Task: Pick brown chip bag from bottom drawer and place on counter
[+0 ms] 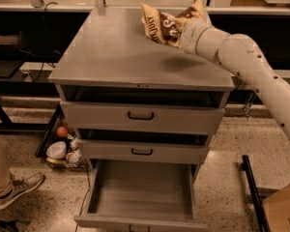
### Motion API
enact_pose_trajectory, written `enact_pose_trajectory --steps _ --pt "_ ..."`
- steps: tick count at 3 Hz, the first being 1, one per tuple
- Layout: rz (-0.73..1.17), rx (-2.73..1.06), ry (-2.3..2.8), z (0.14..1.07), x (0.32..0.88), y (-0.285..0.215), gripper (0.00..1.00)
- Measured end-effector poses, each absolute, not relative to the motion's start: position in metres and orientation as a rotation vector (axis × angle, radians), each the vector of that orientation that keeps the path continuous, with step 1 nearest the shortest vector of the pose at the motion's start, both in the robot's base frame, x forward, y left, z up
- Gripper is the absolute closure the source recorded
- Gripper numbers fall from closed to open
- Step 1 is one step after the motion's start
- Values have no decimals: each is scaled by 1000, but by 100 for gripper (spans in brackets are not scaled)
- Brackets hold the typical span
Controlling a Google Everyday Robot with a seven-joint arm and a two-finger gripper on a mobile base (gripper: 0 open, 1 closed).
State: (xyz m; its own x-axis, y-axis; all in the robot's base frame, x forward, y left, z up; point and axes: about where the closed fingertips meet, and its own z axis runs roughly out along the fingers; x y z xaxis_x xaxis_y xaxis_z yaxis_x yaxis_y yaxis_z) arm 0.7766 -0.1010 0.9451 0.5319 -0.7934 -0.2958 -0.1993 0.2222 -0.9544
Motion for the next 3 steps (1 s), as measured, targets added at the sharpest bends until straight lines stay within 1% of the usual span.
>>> enact_pose_trajectory --steps 1,3 --pt "-477 -1301 1010 940 798 -96 58" --pt "-455 -1304 1045 932 815 -91 11"
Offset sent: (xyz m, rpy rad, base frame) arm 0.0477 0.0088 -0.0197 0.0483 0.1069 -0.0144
